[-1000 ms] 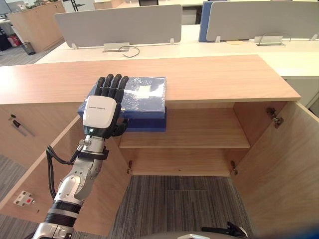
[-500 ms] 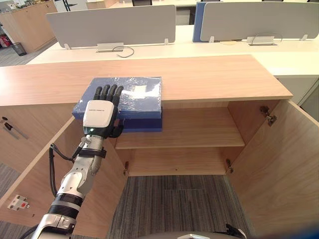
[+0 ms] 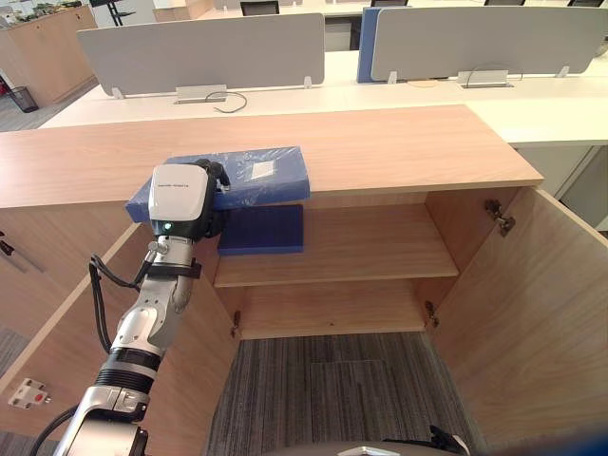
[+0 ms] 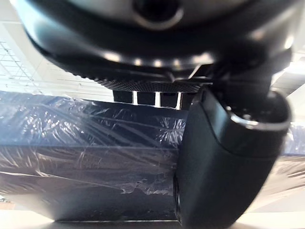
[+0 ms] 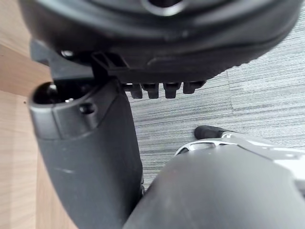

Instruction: Walk over to the cabinet, pick up the folder, carry it to the office cabinet, place the folder inside the office cabinet, then close the office cabinet door

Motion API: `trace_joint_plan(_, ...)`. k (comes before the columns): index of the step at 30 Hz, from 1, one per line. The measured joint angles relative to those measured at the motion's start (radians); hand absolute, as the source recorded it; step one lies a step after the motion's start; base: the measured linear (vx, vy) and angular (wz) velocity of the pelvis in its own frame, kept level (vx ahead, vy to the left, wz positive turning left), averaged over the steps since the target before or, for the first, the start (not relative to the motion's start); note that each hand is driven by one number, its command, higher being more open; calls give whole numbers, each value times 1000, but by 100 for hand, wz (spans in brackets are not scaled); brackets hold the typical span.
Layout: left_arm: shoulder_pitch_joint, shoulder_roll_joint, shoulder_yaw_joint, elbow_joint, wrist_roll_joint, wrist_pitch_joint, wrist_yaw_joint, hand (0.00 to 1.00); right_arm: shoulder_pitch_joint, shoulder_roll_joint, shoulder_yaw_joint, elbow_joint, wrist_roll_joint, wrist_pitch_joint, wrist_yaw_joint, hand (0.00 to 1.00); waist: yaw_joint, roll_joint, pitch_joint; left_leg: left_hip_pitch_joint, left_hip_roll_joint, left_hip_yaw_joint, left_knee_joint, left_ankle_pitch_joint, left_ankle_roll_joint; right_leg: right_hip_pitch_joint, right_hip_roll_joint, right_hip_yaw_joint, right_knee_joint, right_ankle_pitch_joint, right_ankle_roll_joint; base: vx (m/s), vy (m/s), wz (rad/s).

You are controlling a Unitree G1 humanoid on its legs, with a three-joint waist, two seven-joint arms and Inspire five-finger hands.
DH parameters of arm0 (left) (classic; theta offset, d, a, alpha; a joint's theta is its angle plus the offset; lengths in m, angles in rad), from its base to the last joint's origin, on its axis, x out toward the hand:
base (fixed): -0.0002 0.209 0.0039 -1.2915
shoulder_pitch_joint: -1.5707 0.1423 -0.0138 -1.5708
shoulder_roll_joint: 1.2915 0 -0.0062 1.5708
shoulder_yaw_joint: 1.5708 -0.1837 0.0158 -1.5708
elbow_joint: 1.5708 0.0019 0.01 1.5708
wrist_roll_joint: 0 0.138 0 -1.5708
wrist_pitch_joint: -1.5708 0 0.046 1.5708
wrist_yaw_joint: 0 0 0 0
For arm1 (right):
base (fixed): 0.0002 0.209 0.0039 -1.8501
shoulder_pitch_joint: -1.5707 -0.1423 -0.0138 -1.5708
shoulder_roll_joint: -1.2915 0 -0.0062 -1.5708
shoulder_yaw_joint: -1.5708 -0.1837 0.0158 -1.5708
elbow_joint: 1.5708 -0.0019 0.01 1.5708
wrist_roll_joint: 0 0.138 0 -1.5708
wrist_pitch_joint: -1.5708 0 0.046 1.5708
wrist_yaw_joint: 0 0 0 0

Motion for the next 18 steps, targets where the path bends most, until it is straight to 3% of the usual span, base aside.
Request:
trace_joint_plan(7, -4, 1, -1, -35, 0, 2, -13, 0, -2, 0, 1, 0, -4, 0, 5, 100, -2, 0, 1, 0, -1, -1, 0, 0, 0, 0, -1, -1, 0, 0, 0, 0, 0, 0)
trace_joint_plan(9, 27, -11, 1, -98, -5, 10, -31, 0, -2, 0, 1, 0, -4, 0, 5, 100, -2, -2, 2, 0, -2, -1, 0, 0, 0, 0, -3, -2, 1, -1, 1, 0, 0, 0)
trace_joint_plan(11, 116, -81, 6, -251, -33, 6, -45, 0, -1, 2, 0, 4, -3, 0, 4, 100, 0, -6, 5, -2, -4, -3, 0, 0, 1, -1, -8, -2, 5, -5, 4, 1, 1, 3)
trace_joint_plan(12, 174, -152, 9, -358, -95, -21, -56, 0, -1, 3, -2, 6, 4, 1, 3, 100, 2, -9, 7, -2, -8, -5, 0, 0, 1, -2, -13, -3, 11, -9, 6, 4, 10, 7)
trace_joint_plan(13, 226, -251, 10, -464, -287, -101, -87, 0, -3, 3, -2, 17, 5, 3, 0, 100, 11, -13, 8, -1, -10, -6, 0, -2, 2, -2, -17, -3, 18, -14, 6, 4, 10, 6)
trace_joint_plan(14, 233, -268, 9, -479, -333, -118, -95, 0, -4, 3, -2, 20, 5, 4, -1, 100, 13, -14, 8, 0, -11, -6, 0, -2, 2, -2, -17, -3, 19, -14, 6, 0, 0, 0)
trace_joint_plan(15, 252, -319, -3, -520, -568, -174, -141, 0, -8, 3, -2, 23, 5, 10, -3, 100, 18, -15, 8, 3, -10, -6, 0, -2, 2, -1, -16, -3, 21, -16, 5, 0, 0, 0)
trace_joint_plan(16, 262, -330, -7, -523, -684, -199, -163, 0, -11, 2, -1, 23, 5, 14, -4, 100, 18, -14, 7, 5, -9, -5, 0, -2, 2, 1, -14, -3, 21, -16, 4, -33, -2, -6)
trace_joint_plan(18, 317, -368, 3, -523, -1098, -219, -270, 0, -13, -1, 16, 12, 24, 17, -2, 100, 13, -7, 4, 8, -5, 2, 0, -2, 2, -5, -8, 5, 28, -17, 1, -48, -8, -10)
